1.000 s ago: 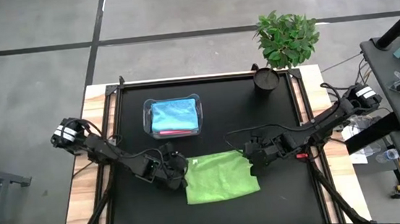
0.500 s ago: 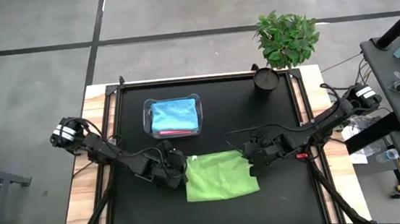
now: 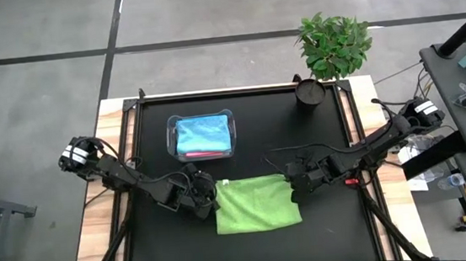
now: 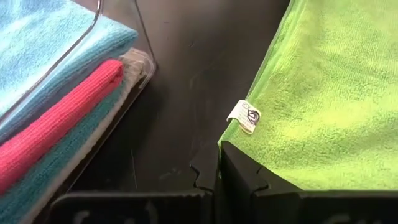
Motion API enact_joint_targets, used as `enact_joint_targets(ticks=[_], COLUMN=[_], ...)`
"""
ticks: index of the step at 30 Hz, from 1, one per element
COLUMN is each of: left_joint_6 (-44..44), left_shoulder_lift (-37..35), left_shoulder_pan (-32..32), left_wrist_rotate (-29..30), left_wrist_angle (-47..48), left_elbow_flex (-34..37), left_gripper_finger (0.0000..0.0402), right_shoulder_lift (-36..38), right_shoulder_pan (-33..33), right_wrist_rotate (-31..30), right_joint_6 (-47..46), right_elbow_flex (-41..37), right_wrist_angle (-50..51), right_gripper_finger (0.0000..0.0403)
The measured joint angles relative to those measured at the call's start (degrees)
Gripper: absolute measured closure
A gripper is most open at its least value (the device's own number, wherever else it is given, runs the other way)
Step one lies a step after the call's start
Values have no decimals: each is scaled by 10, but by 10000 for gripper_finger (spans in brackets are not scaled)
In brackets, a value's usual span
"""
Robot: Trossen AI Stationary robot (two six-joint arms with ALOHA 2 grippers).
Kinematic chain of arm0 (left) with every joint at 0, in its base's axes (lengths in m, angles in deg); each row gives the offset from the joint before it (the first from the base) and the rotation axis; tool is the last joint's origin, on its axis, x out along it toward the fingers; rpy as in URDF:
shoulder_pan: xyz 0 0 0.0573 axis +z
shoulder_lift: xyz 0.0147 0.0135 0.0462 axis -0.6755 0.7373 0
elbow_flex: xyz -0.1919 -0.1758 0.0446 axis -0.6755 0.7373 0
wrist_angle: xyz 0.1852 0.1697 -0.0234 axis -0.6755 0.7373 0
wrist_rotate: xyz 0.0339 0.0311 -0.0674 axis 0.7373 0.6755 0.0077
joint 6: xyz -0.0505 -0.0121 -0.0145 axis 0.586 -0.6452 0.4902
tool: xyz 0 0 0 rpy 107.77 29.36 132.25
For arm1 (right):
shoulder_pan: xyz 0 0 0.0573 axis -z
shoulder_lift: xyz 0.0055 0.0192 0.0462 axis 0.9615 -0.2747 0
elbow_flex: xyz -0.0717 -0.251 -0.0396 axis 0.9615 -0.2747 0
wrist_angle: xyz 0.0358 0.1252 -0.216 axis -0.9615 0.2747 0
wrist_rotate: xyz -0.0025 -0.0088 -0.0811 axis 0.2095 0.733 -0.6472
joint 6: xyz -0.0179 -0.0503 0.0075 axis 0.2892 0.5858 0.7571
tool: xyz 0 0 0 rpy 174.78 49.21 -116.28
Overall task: Fold microfiber towels
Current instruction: Fold the green microfiber cloth
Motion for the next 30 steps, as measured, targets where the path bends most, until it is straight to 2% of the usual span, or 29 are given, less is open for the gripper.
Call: enact_joint_targets(ticks=[7, 18, 22, 27, 30], left_joint_6=[28, 37, 37, 37, 37], left_shoulder_lift=[0, 0, 0, 0, 0], left_shoulder_pan=[3, 3, 3, 3, 3], left_wrist_rotate=[0, 0, 0, 0, 0], left_wrist_angle=[-5, -20, -20, -20, -25], left_elbow_flex=[17, 29, 29, 29, 29], left_gripper_finger=[402, 402, 402, 402, 402], right_shoulder_lift=[0, 0, 0, 0, 3], right_shoulder_pan=[0, 1, 3, 3, 3], right_wrist_rotate=[0, -10, -15, -16, -17], right_joint_6=[-1, 3, 2, 16, 32], right_elbow_flex=[-30, -76, -79, -79, -79], right_wrist_angle=[-10, -112, -111, -112, -111], right_gripper_finger=[284, 293, 320, 383, 391])
